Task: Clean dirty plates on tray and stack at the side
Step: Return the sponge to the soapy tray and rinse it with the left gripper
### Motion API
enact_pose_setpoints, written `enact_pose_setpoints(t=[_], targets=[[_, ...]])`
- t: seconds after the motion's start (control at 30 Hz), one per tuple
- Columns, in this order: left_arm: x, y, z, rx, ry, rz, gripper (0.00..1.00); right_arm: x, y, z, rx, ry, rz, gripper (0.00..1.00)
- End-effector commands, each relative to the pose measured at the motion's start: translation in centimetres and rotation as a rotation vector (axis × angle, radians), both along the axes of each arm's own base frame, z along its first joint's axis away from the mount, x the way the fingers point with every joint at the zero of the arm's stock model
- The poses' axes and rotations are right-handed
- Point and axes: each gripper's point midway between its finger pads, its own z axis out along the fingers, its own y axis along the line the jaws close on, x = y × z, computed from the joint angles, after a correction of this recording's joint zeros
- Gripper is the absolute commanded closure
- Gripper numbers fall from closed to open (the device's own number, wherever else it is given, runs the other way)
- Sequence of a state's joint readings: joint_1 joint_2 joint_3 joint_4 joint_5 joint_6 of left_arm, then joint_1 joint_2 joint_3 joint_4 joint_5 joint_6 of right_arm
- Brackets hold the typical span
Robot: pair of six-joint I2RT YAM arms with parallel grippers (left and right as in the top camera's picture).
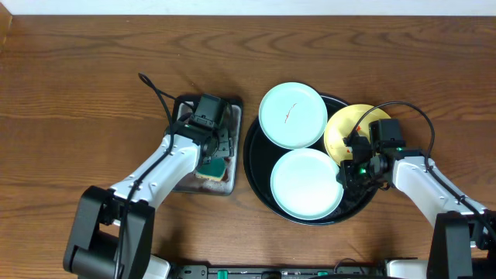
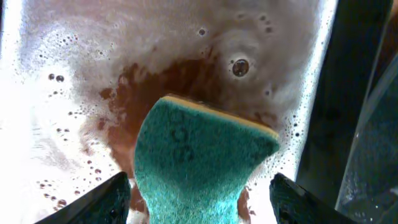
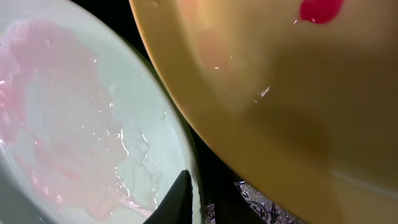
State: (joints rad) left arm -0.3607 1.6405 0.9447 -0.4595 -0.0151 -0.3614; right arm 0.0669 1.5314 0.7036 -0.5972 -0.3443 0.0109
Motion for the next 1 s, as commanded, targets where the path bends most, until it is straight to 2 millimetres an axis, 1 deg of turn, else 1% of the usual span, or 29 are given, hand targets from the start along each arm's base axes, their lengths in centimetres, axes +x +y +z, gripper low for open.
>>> enact_pose_setpoints(t=[0.0, 0.17, 0.2, 0.27, 0.33, 0.37, 0.47, 0.57, 0.6, 0.63, 0.67, 0.7, 0.8, 0.87, 0.9, 0.93, 0.97], targets=[[0.3, 0.5, -1.0, 0.038, 0.02, 0.004, 0.27, 0.0, 0.1, 0.0, 0.005, 0.001, -0.002, 0.88], [0.3, 0.5, -2.4, 0.048, 0.047, 0.003, 0.28, 0.0, 0.1, 0.0, 0.005, 0.0, -0.002, 0.88], [0.4, 0.5, -2.6, 0.047, 0.045, 0.003, 0.33, 0.0, 0.1, 0.0, 0.005, 0.0, -0.002, 0.88], [0.8, 0.4, -2.6, 0.043, 0.032, 0.003, 0.52, 0.0, 0.1, 0.0, 0.005, 0.0, -0.002, 0.88], [1.1, 0.2, -2.5, 0.038, 0.018, 0.003, 0.85, 0.0, 0.1, 0.0, 0.005, 0.0, -0.002, 0.88], [1.3, 0.2, -2.4, 0.035, 0.01, 0.003, 0.93, 0.0, 0.1, 0.0, 0.005, 0.0, -0.001, 0.88], [1.7, 0.1, -2.1, 0.03, -0.012, 0.005, 0.93, 0.0, 0.1, 0.0, 0.005, 0.001, -0.002, 0.88], [2.3, 0.6, -1.5, 0.057, -0.041, 0.013, 0.93, 0.0, 0.1, 0.0, 0.005, 0.0, -0.002, 0.88], [2.4, 0.5, -1.1, 0.059, -0.052, 0.002, 0.85, 0.0, 0.1, 0.0, 0.005, 0.0, -0.002, 0.88], [2.4, 0.5, -0.9, 0.059, -0.058, -0.003, 0.71, 0.0, 0.1, 0.0, 0.005, 0.0, -0.002, 0.88], [2.4, 0.5, -0.5, 0.056, -0.064, -0.003, 0.54, 0.0, 0.1, 0.0, 0.005, 0.0, -0.002, 0.88], [2.3, 0.5, -0.1, 0.054, -0.069, -0.002, 0.41, 0.0, 0.1, 0.0, 0.005, 0.0, -0.002, 0.88], [1.9, 0.3, 1.3, 0.026, -0.079, -0.01, 0.26, 0.0, 0.1, 0.0, 0.005, -0.001, -0.001, 0.88], [1.2, 0.1, 2.5, 0.005, -0.079, -0.017, 0.17, 0.0, 0.1, 0.0, 0.004, -0.001, -0.002, 0.87], [0.3, 0.4, 3.4, -0.001, -0.07, -0.006, 0.16, 0.1, 0.1, 0.0, 0.004, -0.004, -0.002, 0.87], [-0.2, 0.6, 3.8, -0.005, -0.06, 0.013, 0.16, 0.2, 0.1, 0.0, 0.005, -0.007, -0.002, 0.87], [-0.7, 0.8, 4.0, -0.005, -0.049, 0.023, 0.16, 0.2, 0.1, 0.0, 0.006, -0.01, -0.001, 0.91]])
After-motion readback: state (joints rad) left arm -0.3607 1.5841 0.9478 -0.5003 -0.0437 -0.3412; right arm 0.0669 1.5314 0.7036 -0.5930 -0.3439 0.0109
